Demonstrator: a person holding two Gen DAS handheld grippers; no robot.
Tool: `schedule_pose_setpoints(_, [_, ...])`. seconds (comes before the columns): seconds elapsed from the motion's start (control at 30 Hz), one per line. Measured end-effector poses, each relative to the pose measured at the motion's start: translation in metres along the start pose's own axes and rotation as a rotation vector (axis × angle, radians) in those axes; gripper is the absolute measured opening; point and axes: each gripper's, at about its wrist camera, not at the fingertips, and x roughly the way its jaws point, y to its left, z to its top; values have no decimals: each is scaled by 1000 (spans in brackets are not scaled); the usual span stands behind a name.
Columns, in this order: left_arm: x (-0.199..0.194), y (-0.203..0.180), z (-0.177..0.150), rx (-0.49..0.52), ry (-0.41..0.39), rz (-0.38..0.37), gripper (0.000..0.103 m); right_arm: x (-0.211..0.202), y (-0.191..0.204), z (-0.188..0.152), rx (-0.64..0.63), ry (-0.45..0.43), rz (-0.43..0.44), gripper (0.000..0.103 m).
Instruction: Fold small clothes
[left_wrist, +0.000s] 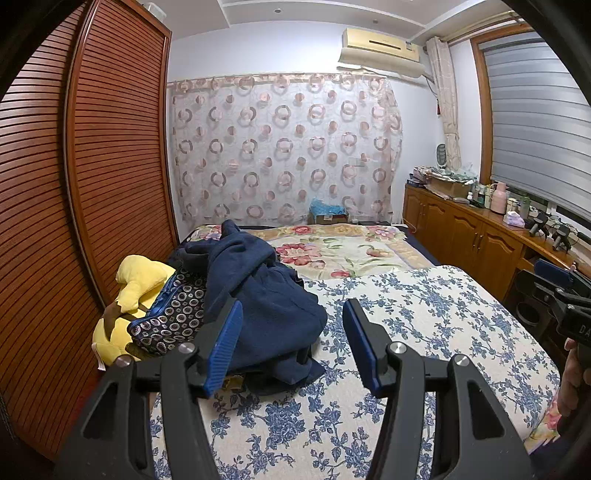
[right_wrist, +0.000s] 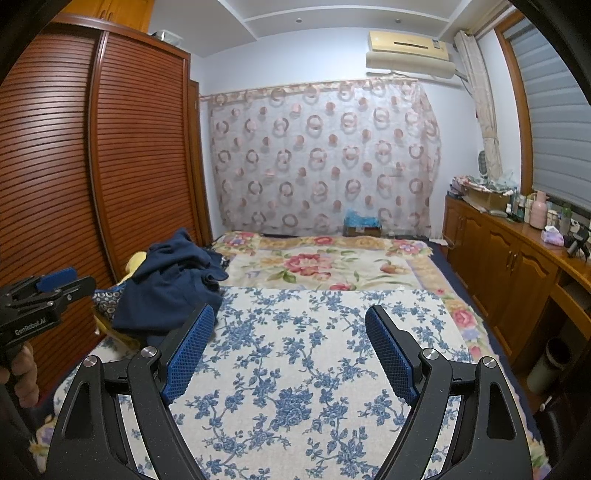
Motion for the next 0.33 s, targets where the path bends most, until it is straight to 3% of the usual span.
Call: schedule_pose_setpoints(0.33, [0, 0, 0, -1, 0, 1, 56, 0, -1, 0, -1, 0, -1, 86])
